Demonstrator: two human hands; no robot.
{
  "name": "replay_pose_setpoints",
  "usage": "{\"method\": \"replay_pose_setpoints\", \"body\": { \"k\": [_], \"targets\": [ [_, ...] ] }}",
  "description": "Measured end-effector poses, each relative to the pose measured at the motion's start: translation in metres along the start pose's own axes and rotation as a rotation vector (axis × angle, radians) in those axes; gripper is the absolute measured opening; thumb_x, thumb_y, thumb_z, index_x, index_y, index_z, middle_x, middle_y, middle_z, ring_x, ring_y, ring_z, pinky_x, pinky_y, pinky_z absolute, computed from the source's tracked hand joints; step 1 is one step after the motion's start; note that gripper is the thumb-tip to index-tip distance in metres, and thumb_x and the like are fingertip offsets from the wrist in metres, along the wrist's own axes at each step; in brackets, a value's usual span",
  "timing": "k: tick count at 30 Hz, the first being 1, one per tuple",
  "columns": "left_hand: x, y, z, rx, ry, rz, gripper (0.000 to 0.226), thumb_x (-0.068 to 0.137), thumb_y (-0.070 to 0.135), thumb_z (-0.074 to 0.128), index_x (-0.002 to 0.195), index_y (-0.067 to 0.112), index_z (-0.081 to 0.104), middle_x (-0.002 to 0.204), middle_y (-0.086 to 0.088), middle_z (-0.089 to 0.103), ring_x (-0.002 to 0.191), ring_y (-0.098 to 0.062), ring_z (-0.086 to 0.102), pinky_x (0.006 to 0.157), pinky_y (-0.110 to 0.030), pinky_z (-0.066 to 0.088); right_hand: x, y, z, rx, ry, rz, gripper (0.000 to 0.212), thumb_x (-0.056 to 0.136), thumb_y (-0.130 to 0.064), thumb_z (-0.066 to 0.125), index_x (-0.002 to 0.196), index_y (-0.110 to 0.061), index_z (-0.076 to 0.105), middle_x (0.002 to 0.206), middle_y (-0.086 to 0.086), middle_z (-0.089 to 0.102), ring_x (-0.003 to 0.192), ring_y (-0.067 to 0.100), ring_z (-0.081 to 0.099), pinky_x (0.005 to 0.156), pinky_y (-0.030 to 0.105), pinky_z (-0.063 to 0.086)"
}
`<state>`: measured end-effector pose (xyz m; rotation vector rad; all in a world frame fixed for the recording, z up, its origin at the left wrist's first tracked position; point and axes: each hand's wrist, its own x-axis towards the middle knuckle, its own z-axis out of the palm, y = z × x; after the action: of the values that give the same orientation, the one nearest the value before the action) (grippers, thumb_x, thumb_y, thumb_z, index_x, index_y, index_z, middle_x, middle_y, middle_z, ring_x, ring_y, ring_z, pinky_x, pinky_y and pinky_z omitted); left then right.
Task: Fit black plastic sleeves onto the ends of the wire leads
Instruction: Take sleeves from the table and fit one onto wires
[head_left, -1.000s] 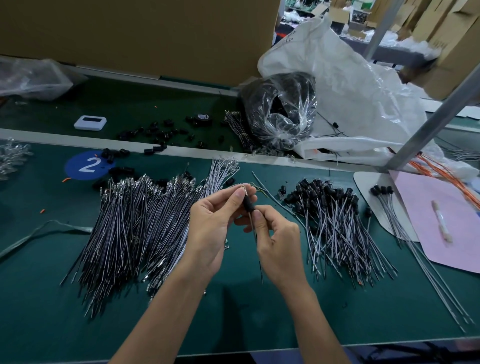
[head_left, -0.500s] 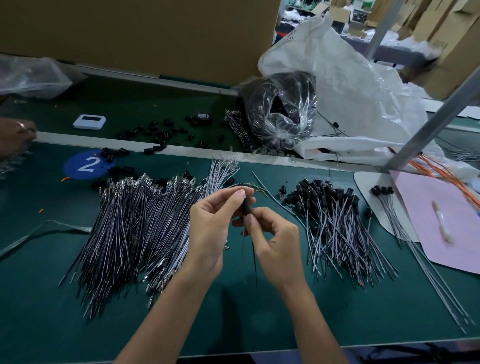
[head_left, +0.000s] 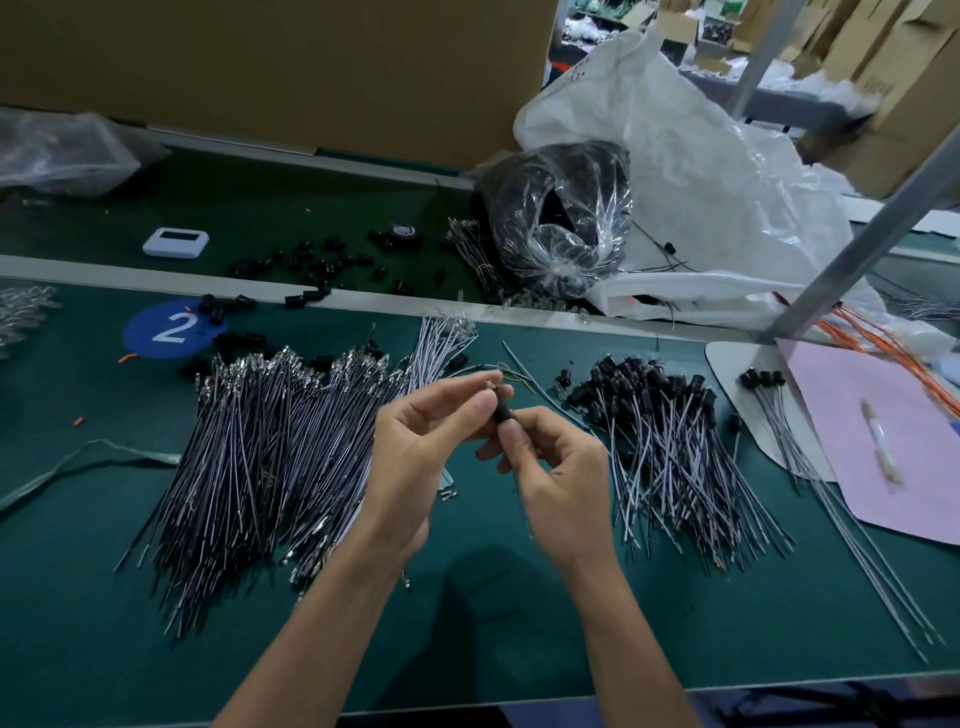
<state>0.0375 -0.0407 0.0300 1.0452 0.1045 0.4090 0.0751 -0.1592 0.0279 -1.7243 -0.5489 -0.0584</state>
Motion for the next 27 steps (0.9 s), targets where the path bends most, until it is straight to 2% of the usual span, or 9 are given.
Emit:
{"method": "replay_pose_setpoints", "body": {
  "k": [2, 5, 8, 11, 14, 16, 20, 24, 27],
  "targets": [
    [-0.004, -0.005, 0.004, 0.004, -0.019, -0.035, 0.030, 0.076, 0.016, 0.081, 0.105, 0.017, 0.075, 0.103, -0.012, 0.075, 0.097, -0.021, 0.071, 0.077, -0.023, 0.055, 0.002, 0.001, 0.002, 0.031, 0.038, 0.008, 0.023, 0.093, -0.001, 0.061, 0.083, -0.020, 0.070, 0.072, -0.010, 0.071, 0.062, 0.007, 0.064, 0.060, 0.018, 0.049],
    [-0.009, -0.011, 0.011, 0.029, 0.034, -0.036, 0.026, 0.071, 0.011, 0.073, 0.097, 0.011, 0.075, 0.097, -0.007, 0.076, 0.090, -0.013, 0.071, 0.075, -0.018, 0.054, 0.000, 0.003, 0.004, 0.031, 0.055, -0.004, 0.028, 0.090, 0.003, 0.061, 0.083, -0.022, 0.069, 0.067, -0.014, 0.066, 0.059, 0.004, 0.060, 0.059, 0.014, 0.046],
    [-0.011, -0.012, 0.014, 0.029, 0.054, -0.002, 0.023, 0.072, 0.014, 0.070, 0.095, 0.011, 0.075, 0.095, -0.005, 0.077, 0.087, -0.011, 0.071, 0.071, -0.019, 0.055, -0.006, 0.006, 0.006, 0.054, 0.044, -0.009, 0.023, 0.091, 0.000, 0.060, 0.081, -0.019, 0.068, 0.065, -0.012, 0.065, 0.060, 0.005, 0.060, 0.061, 0.015, 0.047],
    [-0.015, -0.011, 0.015, 0.019, 0.068, 0.028, 0.021, 0.071, 0.015, 0.069, 0.090, 0.018, 0.080, 0.094, -0.004, 0.077, 0.087, -0.013, 0.072, 0.074, -0.023, 0.056, -0.009, 0.006, 0.008, 0.085, 0.060, -0.023, 0.019, 0.091, 0.000, 0.061, 0.082, -0.015, 0.068, 0.066, -0.007, 0.065, 0.061, 0.008, 0.061, 0.063, 0.018, 0.048],
    [-0.017, -0.009, 0.017, 0.017, 0.070, 0.071, 0.025, 0.071, 0.017, 0.070, 0.092, 0.027, 0.080, 0.093, -0.001, 0.077, 0.087, -0.012, 0.072, 0.075, -0.023, 0.056, -0.012, 0.005, 0.010, 0.116, 0.077, -0.034, 0.014, 0.091, -0.009, 0.062, 0.078, -0.011, 0.067, 0.065, -0.006, 0.065, 0.060, 0.008, 0.061, 0.063, 0.020, 0.049],
    [-0.019, -0.007, 0.016, 0.032, 0.057, 0.101, 0.023, 0.072, 0.019, 0.072, 0.091, 0.030, 0.080, 0.093, 0.000, 0.077, 0.087, -0.011, 0.072, 0.072, -0.022, 0.055, -0.015, 0.004, 0.011, 0.123, 0.071, -0.051, 0.015, 0.091, -0.014, 0.061, 0.077, -0.011, 0.066, 0.063, -0.009, 0.064, 0.059, 0.007, 0.060, 0.062, 0.019, 0.048],
    [-0.022, -0.004, 0.016, 0.032, 0.016, 0.118, 0.021, 0.072, 0.024, 0.073, 0.090, 0.032, 0.080, 0.093, 0.000, 0.077, 0.085, -0.012, 0.072, 0.067, -0.022, 0.054, -0.019, 0.004, 0.011, 0.169, 0.055, -0.068, 0.017, 0.091, -0.009, 0.059, 0.076, -0.015, 0.065, 0.064, -0.012, 0.064, 0.058, 0.006, 0.059, 0.062, 0.018, 0.048],
    [-0.020, -0.005, 0.017, 0.016, 0.047, 0.073, 0.020, 0.069, 0.027, 0.077, 0.089, 0.029, 0.080, 0.091, -0.003, 0.077, 0.079, -0.013, 0.071, 0.059, -0.020, 0.051, -0.022, 0.007, 0.010, 0.158, 0.051, -0.047, 0.015, 0.090, -0.006, 0.059, 0.078, -0.012, 0.066, 0.064, -0.008, 0.066, 0.058, 0.010, 0.061, 0.062, 0.022, 0.051],
    [-0.017, -0.010, 0.018, -0.007, 0.102, 0.018, 0.024, 0.066, 0.032, 0.076, 0.089, 0.026, 0.080, 0.087, -0.007, 0.077, 0.065, -0.012, 0.064, 0.047, -0.018, 0.044, -0.022, 0.011, 0.011, 0.156, 0.054, -0.013, 0.014, 0.089, -0.008, 0.058, 0.079, -0.009, 0.067, 0.064, 0.000, 0.066, 0.058, 0.014, 0.061, 0.061, 0.027, 0.051]
  ]
}}
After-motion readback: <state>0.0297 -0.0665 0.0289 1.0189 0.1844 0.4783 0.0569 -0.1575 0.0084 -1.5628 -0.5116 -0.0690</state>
